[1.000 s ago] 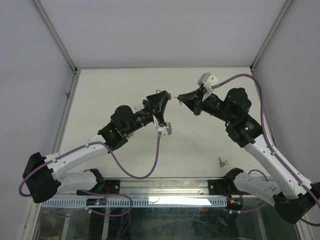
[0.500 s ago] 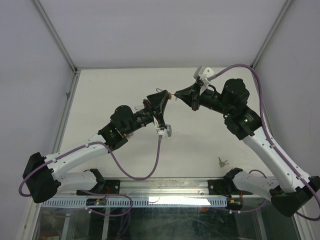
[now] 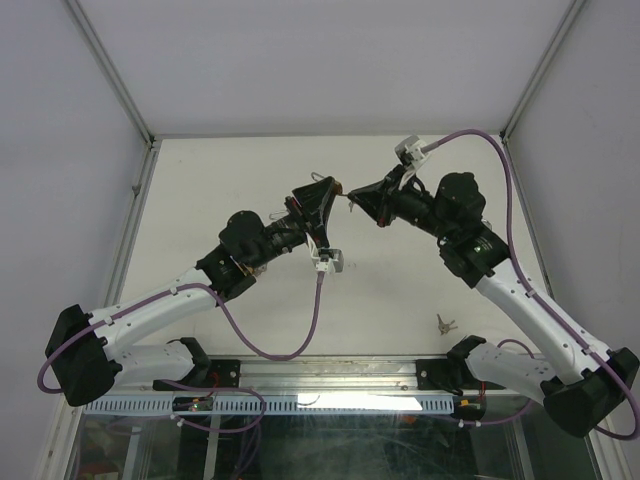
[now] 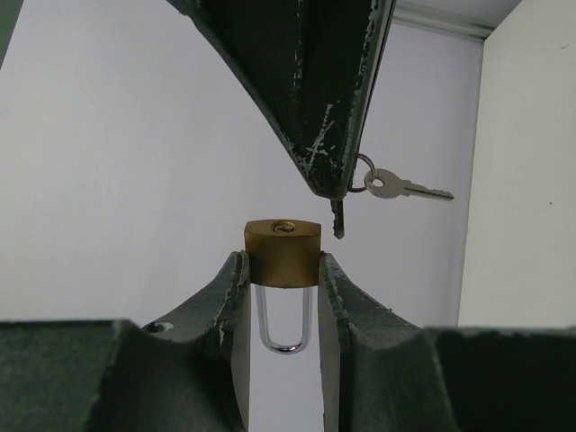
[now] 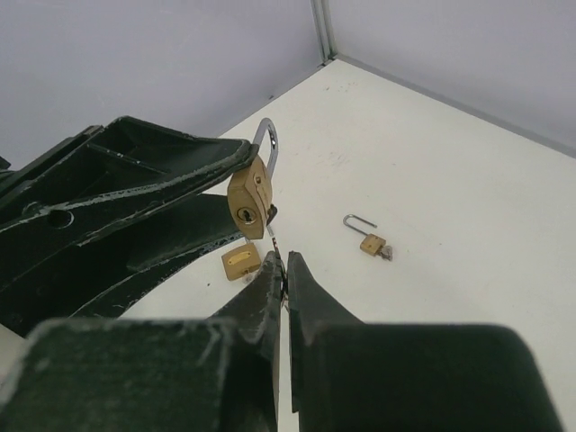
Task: Unlock with the key
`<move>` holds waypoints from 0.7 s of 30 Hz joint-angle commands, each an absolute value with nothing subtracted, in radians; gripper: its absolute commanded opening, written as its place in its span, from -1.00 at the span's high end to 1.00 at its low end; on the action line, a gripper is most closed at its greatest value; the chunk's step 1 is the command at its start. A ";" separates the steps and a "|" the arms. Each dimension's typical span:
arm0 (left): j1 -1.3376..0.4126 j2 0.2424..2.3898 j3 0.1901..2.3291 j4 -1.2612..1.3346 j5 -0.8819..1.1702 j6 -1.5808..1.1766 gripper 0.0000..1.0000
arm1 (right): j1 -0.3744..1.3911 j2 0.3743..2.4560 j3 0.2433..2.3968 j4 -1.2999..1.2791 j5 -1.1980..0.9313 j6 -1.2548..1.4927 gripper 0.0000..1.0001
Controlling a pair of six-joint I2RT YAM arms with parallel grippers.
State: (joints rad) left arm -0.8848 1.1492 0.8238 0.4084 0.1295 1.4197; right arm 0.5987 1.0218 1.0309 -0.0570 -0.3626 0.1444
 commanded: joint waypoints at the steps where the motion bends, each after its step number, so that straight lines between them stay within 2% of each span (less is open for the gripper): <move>1: -0.895 1.138 0.832 0.476 0.128 1.428 1.00 | 0.594 0.983 1.024 0.093 -0.313 0.204 1.00; 6: -0.894 1.143 0.847 0.432 0.098 1.401 1.00 | 0.595 0.980 1.053 0.030 -0.389 0.163 1.00; 11: -0.894 1.143 0.853 0.417 0.080 1.386 1.00 | 0.595 0.962 1.068 -0.063 -0.357 0.122 1.00; 21: -0.894 1.150 0.873 0.394 0.072 1.374 1.00 | 0.594 0.971 1.041 0.069 -0.359 0.250 1.00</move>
